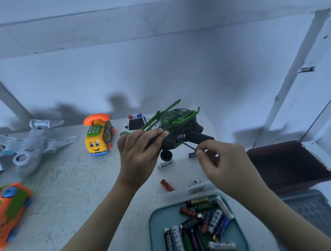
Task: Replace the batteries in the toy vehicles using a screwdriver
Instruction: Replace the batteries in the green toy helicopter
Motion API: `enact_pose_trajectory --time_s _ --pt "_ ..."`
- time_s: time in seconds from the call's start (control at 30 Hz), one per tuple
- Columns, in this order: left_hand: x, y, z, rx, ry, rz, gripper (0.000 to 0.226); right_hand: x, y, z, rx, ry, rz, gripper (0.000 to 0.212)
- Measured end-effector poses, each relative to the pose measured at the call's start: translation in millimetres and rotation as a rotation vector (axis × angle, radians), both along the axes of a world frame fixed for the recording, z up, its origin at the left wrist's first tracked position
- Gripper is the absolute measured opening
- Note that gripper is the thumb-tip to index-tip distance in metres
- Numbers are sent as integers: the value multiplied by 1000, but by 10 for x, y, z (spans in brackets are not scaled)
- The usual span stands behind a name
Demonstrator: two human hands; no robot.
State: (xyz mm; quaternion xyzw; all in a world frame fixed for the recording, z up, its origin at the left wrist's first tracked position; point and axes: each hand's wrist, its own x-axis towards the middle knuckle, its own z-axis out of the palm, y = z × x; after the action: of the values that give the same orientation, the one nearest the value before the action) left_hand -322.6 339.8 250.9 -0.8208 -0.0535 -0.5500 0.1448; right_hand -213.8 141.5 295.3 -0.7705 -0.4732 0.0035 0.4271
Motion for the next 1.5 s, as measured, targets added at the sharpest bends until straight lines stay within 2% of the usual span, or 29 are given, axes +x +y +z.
enact_pose_trajectory --time_s 0.13,0.57,0.7,1.03,1.27,1.5 --pt "13 -41 7 -90 -31 -3 15 -69 16 -70 4 -126 -27 10" --pt "30 26 -4 -70 23 -52 18 2 -17 -35 6 -82 22 12" --pt "16 45 -6 -59 20 -56 19 36 -16 -4 32 -109 -55 12" --pt "-8 105 -5 96 53 -48 30 21 34 -46 -42 -143 -30 11" --pt "-2 72 -32 27 29 -58 28 10 66 -150 87 -59 37 10" --pt "-18 34 -48 -9 30 -71 26 132 51 -186 60 -42 106 13"
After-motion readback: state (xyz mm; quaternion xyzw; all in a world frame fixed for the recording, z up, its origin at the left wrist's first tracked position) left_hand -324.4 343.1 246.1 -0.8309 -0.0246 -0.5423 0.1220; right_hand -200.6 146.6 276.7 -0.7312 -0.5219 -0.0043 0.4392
